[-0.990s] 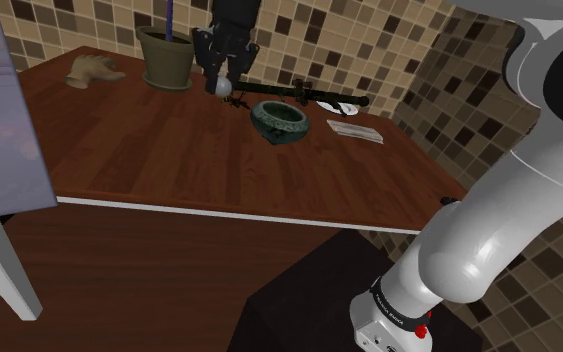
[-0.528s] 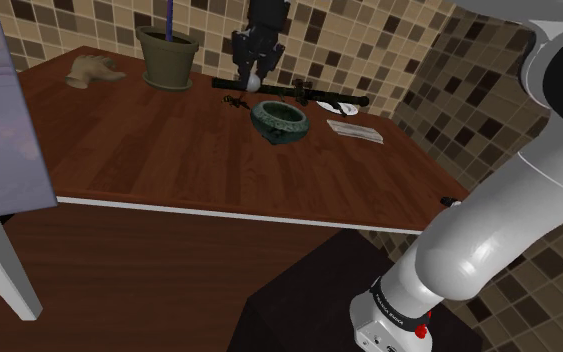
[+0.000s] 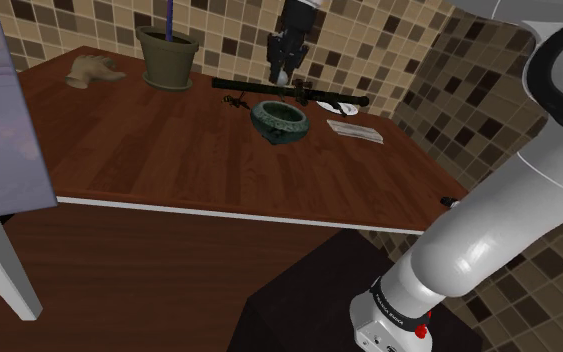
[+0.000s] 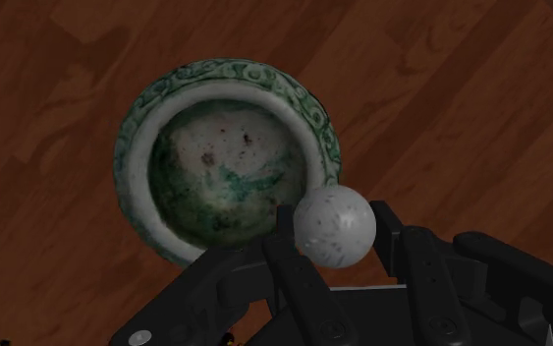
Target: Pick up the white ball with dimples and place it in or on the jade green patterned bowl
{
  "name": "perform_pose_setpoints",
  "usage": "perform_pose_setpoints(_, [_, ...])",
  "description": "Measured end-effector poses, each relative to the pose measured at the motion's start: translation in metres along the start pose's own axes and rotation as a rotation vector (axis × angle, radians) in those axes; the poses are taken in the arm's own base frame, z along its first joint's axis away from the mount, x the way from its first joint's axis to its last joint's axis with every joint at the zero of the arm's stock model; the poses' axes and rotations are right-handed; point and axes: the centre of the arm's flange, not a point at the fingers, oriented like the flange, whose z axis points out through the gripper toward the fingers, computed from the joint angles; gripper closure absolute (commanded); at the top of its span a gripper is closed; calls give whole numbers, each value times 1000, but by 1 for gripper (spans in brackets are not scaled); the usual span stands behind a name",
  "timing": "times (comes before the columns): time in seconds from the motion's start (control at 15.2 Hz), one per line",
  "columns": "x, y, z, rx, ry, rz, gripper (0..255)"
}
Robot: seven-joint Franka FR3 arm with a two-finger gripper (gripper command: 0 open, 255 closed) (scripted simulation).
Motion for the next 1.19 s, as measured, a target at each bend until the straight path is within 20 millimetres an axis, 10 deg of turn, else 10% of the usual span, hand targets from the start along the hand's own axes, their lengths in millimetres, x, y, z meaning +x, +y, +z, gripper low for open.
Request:
perform_pose_setpoints(0.33, [4,54,3,0,0,0,255])
perform_pose_setpoints(1.19, [5,63,67,0,0,-1,255])
